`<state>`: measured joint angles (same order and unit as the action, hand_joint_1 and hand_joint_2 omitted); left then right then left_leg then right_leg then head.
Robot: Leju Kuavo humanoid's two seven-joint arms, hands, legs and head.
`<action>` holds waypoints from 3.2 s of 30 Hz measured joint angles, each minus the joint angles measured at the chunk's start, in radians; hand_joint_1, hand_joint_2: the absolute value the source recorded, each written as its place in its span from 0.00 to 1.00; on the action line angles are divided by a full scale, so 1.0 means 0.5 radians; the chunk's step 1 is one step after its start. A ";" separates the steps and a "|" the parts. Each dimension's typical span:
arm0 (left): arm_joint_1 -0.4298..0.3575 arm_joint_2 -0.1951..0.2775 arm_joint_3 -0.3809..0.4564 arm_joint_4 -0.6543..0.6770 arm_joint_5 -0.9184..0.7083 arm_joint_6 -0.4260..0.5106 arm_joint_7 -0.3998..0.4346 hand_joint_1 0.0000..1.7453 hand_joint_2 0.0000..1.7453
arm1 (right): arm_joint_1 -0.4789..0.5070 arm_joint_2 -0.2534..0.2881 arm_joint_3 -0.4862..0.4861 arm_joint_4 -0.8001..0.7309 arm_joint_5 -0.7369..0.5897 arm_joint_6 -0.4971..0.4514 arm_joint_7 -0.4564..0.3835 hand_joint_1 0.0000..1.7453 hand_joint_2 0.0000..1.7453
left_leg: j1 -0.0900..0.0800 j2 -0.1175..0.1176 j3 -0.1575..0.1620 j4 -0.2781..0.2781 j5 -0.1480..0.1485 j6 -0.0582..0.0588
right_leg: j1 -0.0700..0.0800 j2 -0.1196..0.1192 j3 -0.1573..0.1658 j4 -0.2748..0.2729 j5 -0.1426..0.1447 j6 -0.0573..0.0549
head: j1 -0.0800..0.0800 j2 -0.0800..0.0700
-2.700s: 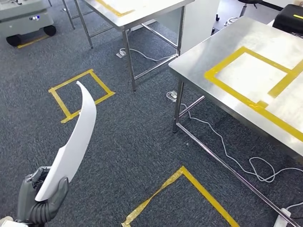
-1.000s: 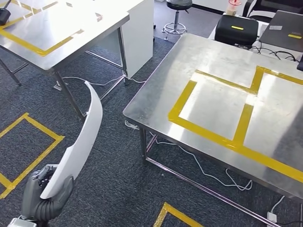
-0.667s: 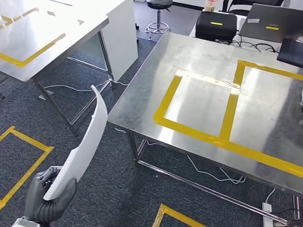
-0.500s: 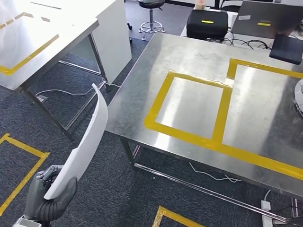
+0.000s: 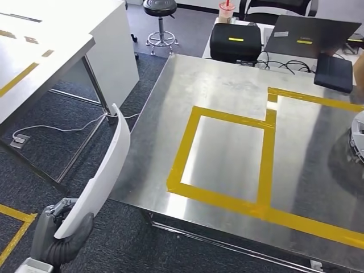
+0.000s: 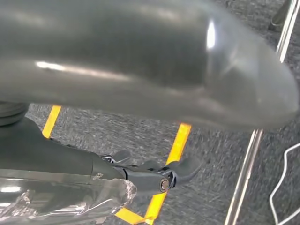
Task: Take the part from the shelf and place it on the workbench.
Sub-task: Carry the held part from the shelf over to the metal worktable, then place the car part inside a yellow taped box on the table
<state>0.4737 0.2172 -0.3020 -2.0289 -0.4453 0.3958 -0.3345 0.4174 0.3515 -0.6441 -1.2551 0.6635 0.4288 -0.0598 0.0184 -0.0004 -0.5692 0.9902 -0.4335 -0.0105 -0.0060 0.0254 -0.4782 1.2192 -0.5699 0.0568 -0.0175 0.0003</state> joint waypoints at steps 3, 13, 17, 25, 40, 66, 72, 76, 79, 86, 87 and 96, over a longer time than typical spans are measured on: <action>-0.009 0.002 -0.005 0.005 0.006 -0.003 -0.006 0.97 1.00 | 0.002 0.000 0.002 0.006 0.023 0.015 -0.001 0.00 0.00 | 0.001 0.003 0.123 -0.032 -0.071 0.006 | 0.000 -0.032 -0.255 0.139 -0.297 0.004 | 0.007 0.000; -0.036 0.015 -0.033 0.020 -0.064 0.007 0.000 0.97 1.00 | 0.022 -0.001 0.002 0.027 0.092 0.053 0.009 0.00 0.00 | -0.015 0.001 0.332 0.064 -0.290 -0.080 | 0.001 -0.053 -0.375 -0.291 0.319 -0.076 | 0.009 0.000; -0.063 0.032 -0.066 0.039 -0.116 0.025 0.005 0.97 1.00 | 0.015 -0.002 0.001 0.045 0.118 0.053 0.006 0.00 0.00 | -0.017 0.000 0.042 0.475 -0.465 -0.099 | -0.001 -0.026 -0.342 -0.319 0.294 -0.108 | 0.000 -0.001; -0.082 0.074 -0.120 0.068 -0.195 0.058 0.022 0.97 1.00 | 0.009 -0.004 0.001 0.085 0.128 0.060 0.007 0.00 0.00 | -0.066 0.001 0.045 0.042 -0.145 -0.003 | 0.021 0.004 -0.293 -0.320 0.256 -0.099 | 0.000 -0.001; -0.402 0.296 -0.549 0.213 -0.361 -0.190 -0.075 0.97 1.00 | -0.002 -0.139 0.207 0.230 0.025 -0.063 -0.035 0.00 0.00 | -0.066 -0.004 0.046 0.020 -0.094 -0.007 | 0.024 -0.001 -0.277 -0.354 0.273 -0.081 | 0.004 -0.001; -0.838 0.159 -0.700 0.478 -0.828 -0.765 0.037 0.97 1.00 | -0.087 -0.746 1.445 0.530 -1.083 -0.685 0.152 0.00 0.00 | -0.065 -0.003 0.045 0.020 -0.084 0.001 | 0.025 0.000 -0.278 -0.354 0.280 -0.075 | 0.004 -0.001; -0.931 0.097 -0.774 0.575 -0.856 -0.799 0.068 0.97 1.00 | -0.153 -0.843 1.674 0.596 -1.192 -0.737 0.136 0.00 0.00 | -0.065 -0.004 0.045 0.020 -0.084 0.002 | 0.025 0.000 -0.278 -0.354 0.280 -0.075 | 0.003 -0.001; -0.990 0.017 -0.820 0.625 -1.088 -0.826 0.202 0.97 1.00 | -0.185 -0.925 1.866 0.590 -1.401 -0.849 0.222 0.00 0.00 | -0.065 -0.003 0.045 0.020 -0.084 0.002 | 0.025 0.000 -0.278 -0.354 0.280 -0.074 | 0.003 -0.001; -1.030 -0.066 -0.861 0.664 -1.308 -0.824 0.311 0.97 1.00 | -0.200 -0.995 2.011 0.554 -1.521 -0.927 0.279 0.00 0.00 | -0.065 -0.003 0.045 0.020 -0.084 0.003 | 0.024 0.000 -0.278 -0.354 0.280 -0.074 | 0.004 -0.001; -1.121 -0.178 -0.944 0.764 -1.532 -0.775 0.415 0.97 1.00 | -0.242 -1.112 2.286 0.504 -1.735 -1.072 0.292 0.00 0.00 | -0.066 -0.003 0.045 0.020 -0.086 0.006 | 0.023 0.000 -0.278 -0.355 0.280 -0.074 | 0.004 -0.001; -1.134 -0.192 -0.958 0.779 -1.555 -0.762 0.427 0.97 1.00 | -0.251 -1.127 2.328 0.504 -1.776 -1.098 0.286 0.00 0.00 | -0.066 -0.003 0.045 0.020 -0.086 0.006 | 0.023 0.000 -0.279 -0.355 0.280 -0.074 | 0.004 -0.001; -1.203 -0.266 -1.031 0.876 -1.663 -0.680 0.525 0.99 1.00 | -0.332 -1.231 2.651 0.504 -2.012 -1.247 0.246 0.00 0.00 | -0.066 -0.003 0.045 0.020 -0.086 0.006 | 0.024 0.000 -0.279 -0.355 0.280 -0.074 | 0.004 -0.001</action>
<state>-0.1278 0.0842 -0.8177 -1.5907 -1.2768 0.0557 -0.0719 0.2515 -0.2642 0.6814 -1.0029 -0.3427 -0.1945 0.0632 -0.0144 -0.0020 -0.5468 1.0001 -0.4763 -0.0076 0.0058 0.0255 -0.6179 1.0417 -0.4301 0.0198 -0.0156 0.0000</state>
